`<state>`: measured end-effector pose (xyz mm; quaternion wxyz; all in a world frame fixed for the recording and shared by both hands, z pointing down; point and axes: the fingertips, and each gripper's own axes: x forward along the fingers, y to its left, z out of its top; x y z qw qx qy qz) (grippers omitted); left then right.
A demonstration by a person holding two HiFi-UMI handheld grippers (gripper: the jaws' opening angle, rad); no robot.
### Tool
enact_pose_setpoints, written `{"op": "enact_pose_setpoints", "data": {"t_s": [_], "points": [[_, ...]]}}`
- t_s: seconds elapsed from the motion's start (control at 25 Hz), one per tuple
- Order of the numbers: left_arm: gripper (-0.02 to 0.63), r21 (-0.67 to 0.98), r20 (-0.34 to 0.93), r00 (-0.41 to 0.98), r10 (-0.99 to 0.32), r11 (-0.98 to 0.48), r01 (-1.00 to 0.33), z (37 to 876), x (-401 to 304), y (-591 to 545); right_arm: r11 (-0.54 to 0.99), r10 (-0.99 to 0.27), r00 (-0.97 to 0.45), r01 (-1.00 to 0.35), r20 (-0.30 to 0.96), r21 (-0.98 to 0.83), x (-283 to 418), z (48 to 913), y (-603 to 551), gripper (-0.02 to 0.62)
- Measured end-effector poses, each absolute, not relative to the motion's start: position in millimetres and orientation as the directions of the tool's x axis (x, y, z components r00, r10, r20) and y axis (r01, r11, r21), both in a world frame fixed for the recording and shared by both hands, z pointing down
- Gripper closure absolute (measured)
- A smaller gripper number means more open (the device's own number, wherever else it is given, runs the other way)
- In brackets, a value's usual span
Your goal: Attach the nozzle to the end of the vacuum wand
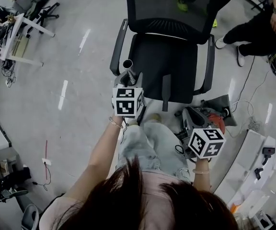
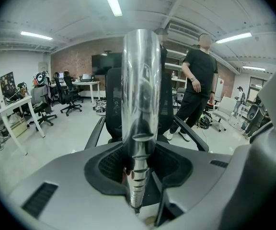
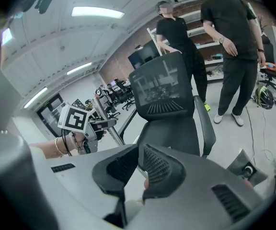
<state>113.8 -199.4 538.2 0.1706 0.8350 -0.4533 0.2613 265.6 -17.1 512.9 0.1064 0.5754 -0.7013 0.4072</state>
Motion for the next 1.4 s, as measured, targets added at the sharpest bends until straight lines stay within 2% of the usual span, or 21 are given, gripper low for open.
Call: {"op": "enact_pose_setpoints", "data": {"t_s": [0.8,1.12,1.4], "points": [[0.454,0.039,0.568,0.479,-0.67,-0.559,-0.828,546,115,-207,-0.04,-0.606,-0.398,-0.85,0.689,-0.526,269,638,-42,0.566],[0.454,0.04,0.56,0.494,-0.665,-0.574,-0.818,548,114,-209,-0.039,-0.576,-0.442,-0.825,0.687,-0.563,261,686,-49,0.514],[0.454,0.048,0.548,0.499,-0.671,-0.57,-0.82,553,109,-215,-0.049,-0.556,-0.48,-0.796,0.679,-0.604,250,733,-49,0.495]]}}
